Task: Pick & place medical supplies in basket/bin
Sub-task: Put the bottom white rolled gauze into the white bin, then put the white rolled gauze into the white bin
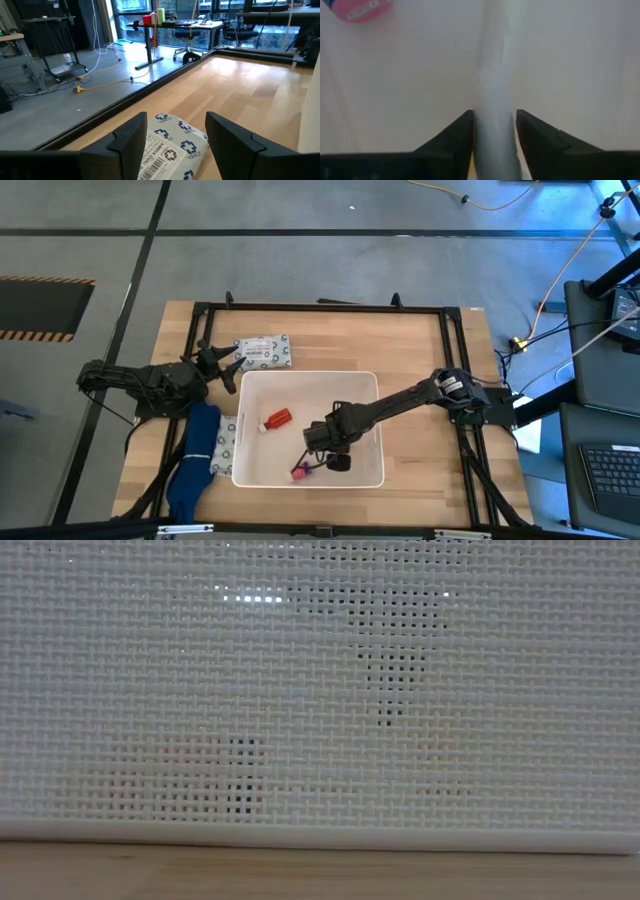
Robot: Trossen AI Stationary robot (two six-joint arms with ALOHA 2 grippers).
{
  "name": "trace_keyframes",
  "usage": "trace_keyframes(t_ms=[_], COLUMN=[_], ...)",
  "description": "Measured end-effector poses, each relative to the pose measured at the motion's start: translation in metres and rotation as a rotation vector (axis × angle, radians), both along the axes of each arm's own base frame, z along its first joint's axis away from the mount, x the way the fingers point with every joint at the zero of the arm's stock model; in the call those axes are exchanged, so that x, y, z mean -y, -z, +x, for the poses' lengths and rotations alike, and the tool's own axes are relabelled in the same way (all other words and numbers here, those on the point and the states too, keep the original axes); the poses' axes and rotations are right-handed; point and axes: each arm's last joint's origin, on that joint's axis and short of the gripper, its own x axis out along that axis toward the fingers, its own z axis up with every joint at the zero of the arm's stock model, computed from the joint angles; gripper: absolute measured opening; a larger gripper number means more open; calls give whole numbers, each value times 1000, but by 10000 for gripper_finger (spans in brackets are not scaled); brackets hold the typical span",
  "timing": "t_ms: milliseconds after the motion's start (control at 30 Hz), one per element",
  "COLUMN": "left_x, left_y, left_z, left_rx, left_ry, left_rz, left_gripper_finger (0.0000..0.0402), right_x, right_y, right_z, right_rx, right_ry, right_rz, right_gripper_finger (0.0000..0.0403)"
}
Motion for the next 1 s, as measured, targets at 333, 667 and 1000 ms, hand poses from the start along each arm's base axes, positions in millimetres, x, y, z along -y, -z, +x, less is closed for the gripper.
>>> trace_keyframes(t_ms=[333, 667, 1000], left_x=[-2, -2, -1], left_y=[-50, -97, -148], left_z=[-13, -24, -17], left_rx=[81, 138, -65], left_ry=[-25, 36, 29], left_rz=[64, 90, 17], left_gripper_finger=[198, 199, 199], right_x=[3, 7, 19], right_y=[-37, -89, -146], right_z=[-8, -9, -35], right_rx=[65, 193, 252], right_ry=[30, 6, 85], right_rz=[27, 53, -3], right_gripper_finger=[198, 199, 199])
